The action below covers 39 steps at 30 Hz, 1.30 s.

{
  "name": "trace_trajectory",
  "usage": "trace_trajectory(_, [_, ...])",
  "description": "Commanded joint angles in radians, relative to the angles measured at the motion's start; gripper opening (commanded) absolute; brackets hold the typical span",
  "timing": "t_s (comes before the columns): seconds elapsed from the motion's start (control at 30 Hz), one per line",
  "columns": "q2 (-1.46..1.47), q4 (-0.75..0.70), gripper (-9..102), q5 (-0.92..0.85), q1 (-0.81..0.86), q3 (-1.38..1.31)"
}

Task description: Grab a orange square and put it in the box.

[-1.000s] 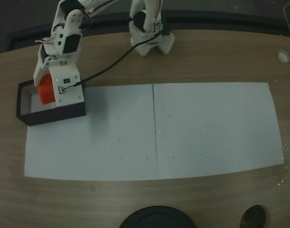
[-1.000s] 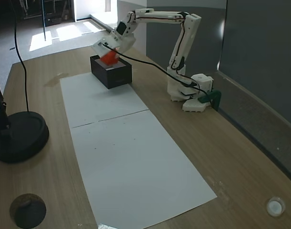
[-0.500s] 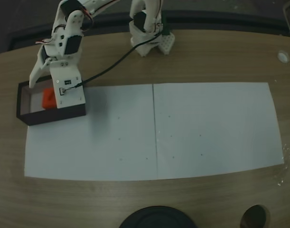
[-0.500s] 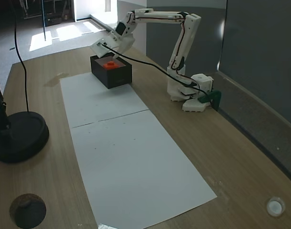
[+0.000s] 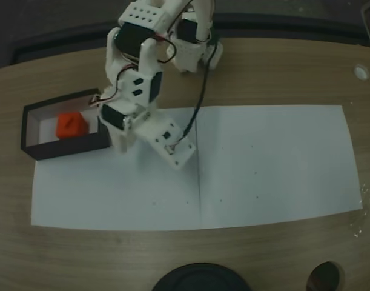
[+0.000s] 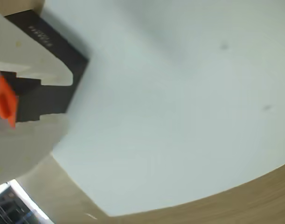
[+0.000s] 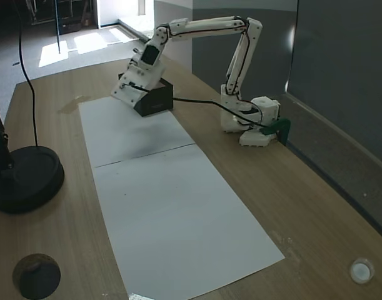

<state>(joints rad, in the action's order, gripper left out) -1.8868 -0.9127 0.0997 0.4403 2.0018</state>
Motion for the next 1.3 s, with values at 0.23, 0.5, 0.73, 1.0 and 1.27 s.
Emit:
trace_trajectory(0.23, [-0.077, 0.006, -1, -0.002, -0.341, 0.072])
trace_trajectory(0.5, [-0.419, 0.0, 0, -0.002, -0.445, 0.141])
trace_trajectory(0.73, [-0.905, 0.002, 0, -0.069, -0.457, 0.377])
trace_trajectory(1.0, [-1.443, 0.006, 0, -0.133, -0.449, 0.646])
trace_trajectory(1.27, [-1.575, -0.028, 0, -0.126, -0.451, 0.738])
